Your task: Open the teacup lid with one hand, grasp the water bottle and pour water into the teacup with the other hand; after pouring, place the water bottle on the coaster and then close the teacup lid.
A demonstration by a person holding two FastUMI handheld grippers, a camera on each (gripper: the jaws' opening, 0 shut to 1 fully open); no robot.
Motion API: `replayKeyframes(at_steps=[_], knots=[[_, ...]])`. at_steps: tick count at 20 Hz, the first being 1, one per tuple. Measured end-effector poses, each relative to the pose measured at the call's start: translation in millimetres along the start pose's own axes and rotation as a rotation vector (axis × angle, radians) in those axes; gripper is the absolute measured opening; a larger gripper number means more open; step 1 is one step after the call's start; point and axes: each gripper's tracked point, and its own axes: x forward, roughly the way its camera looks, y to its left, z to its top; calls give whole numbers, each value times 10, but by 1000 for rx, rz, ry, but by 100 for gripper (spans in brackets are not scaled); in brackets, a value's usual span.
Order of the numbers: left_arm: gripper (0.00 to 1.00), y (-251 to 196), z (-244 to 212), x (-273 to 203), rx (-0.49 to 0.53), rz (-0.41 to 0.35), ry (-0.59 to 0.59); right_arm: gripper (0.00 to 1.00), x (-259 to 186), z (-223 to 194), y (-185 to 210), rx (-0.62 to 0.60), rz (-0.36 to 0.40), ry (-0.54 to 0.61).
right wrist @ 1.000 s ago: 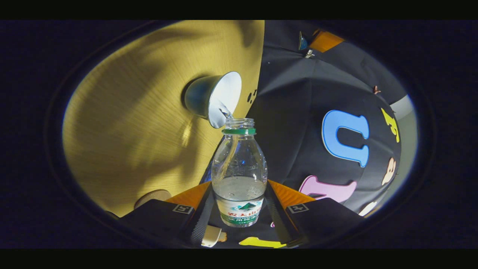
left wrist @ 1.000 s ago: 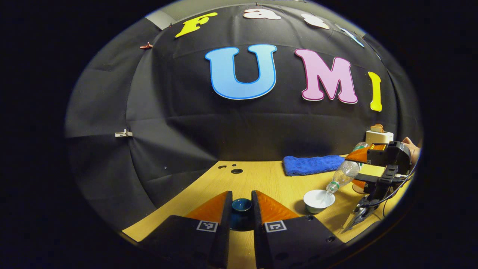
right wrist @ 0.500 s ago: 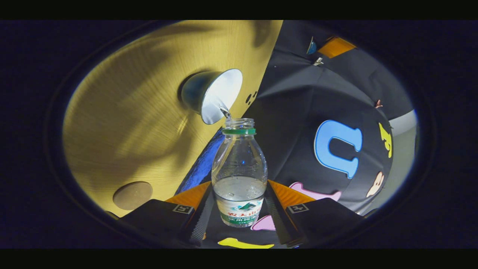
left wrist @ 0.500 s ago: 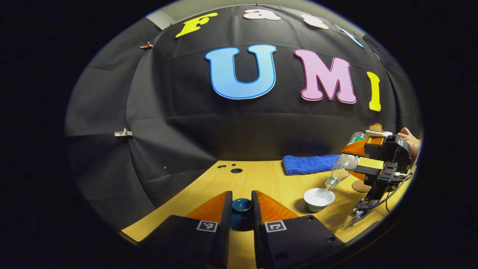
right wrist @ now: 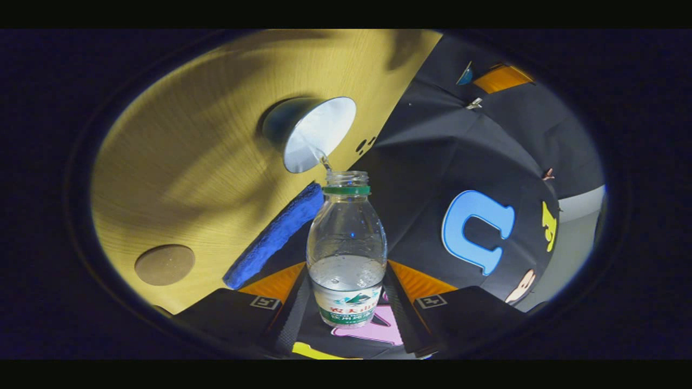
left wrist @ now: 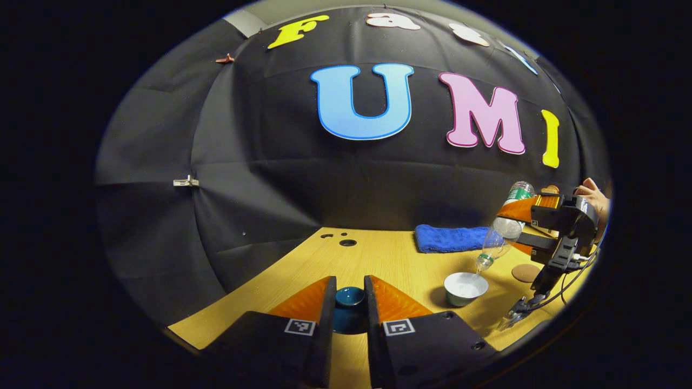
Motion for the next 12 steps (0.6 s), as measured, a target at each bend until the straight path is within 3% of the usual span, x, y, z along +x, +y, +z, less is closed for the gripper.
replayKeyframes(at_steps=[4, 5, 8, 11, 12], knots=[[27, 21, 19, -42, -8, 3, -6, 75, -20, -14, 14, -29, -11, -23], [31, 32, 22, -43, -5, 5, -8, 75, -8, -27, -4, -33, -13, -28], [27, 52, 42, -51, -3, 12, -10, 75, 1, -59, 4, -8, -10, -27], [31, 34, 59, -53, 1, 12, -12, 76, 28, -52, 61, 185, 16, 3], [27, 30, 55, -52, 4, 14, -13, 74, 21, -31, 90, 254, 25, 10]])
